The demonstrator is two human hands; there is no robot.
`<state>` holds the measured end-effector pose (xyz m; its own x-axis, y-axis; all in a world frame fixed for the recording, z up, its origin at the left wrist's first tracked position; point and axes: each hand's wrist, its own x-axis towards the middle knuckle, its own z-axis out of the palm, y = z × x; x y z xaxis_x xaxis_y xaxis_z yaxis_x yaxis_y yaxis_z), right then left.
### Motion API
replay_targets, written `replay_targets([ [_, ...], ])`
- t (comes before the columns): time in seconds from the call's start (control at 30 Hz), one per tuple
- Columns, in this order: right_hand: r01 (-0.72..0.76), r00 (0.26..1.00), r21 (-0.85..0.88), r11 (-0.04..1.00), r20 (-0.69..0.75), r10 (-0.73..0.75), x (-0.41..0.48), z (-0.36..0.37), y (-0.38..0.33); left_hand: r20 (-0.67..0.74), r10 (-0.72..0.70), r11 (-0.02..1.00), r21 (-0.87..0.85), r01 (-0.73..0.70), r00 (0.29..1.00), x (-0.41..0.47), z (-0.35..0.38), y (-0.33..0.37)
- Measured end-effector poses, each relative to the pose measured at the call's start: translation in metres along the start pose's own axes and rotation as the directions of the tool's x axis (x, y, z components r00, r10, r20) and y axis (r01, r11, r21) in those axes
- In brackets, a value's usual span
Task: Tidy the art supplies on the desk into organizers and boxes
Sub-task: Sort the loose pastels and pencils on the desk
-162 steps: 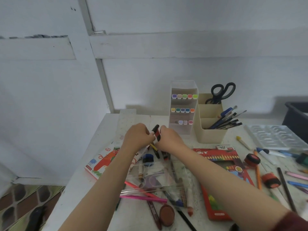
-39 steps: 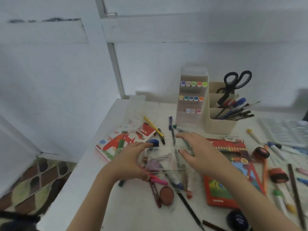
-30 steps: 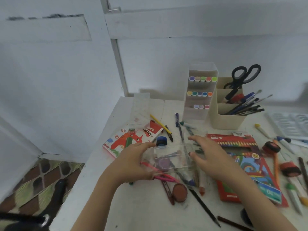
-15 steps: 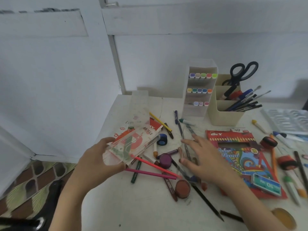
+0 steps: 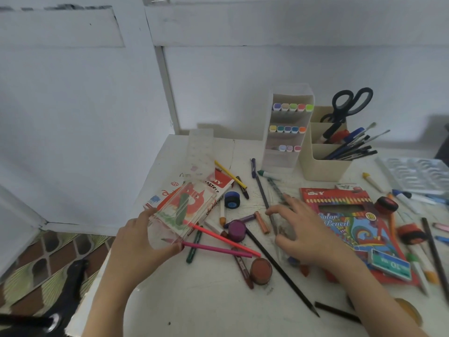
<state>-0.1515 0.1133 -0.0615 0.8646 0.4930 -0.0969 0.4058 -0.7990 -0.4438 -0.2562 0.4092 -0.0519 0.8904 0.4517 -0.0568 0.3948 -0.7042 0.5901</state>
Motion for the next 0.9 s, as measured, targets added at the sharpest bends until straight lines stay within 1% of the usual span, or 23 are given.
replay_targets([
  [0.17,-0.025,1.000,0.009,1.000,0.006,0.025,-0.003,-0.002,0.004,0.000,-0.011,1.000,0.024,0.011,1.000,-0.003,0.003,0.008],
  [0.37,-0.020,1.000,0.009,1.000,-0.001,0.020,-0.004,-0.004,0.006,0.004,-0.020,1.000,-0.023,0.020,1.000,-0.004,0.000,0.010],
  [0.47,-0.009,1.000,0.040,0.999,-0.027,0.010,-0.004,-0.004,0.006,-0.013,-0.024,0.996,-0.089,0.023,1.000,-0.007,-0.004,0.011],
  [0.6,-0.003,0.998,0.074,0.997,-0.059,0.007,-0.004,-0.006,0.005,-0.062,-0.024,0.991,-0.133,0.015,0.998,-0.006,-0.007,0.012],
  [0.7,0.006,0.996,0.096,0.995,-0.092,0.003,-0.005,-0.007,0.003,-0.111,-0.008,0.988,-0.153,-0.009,0.994,-0.003,-0.006,0.012],
  [0.9,0.026,0.984,0.142,0.989,-0.177,0.000,-0.010,-0.009,0.003,-0.143,0.006,0.985,-0.171,-0.031,0.990,-0.003,-0.004,0.021],
])
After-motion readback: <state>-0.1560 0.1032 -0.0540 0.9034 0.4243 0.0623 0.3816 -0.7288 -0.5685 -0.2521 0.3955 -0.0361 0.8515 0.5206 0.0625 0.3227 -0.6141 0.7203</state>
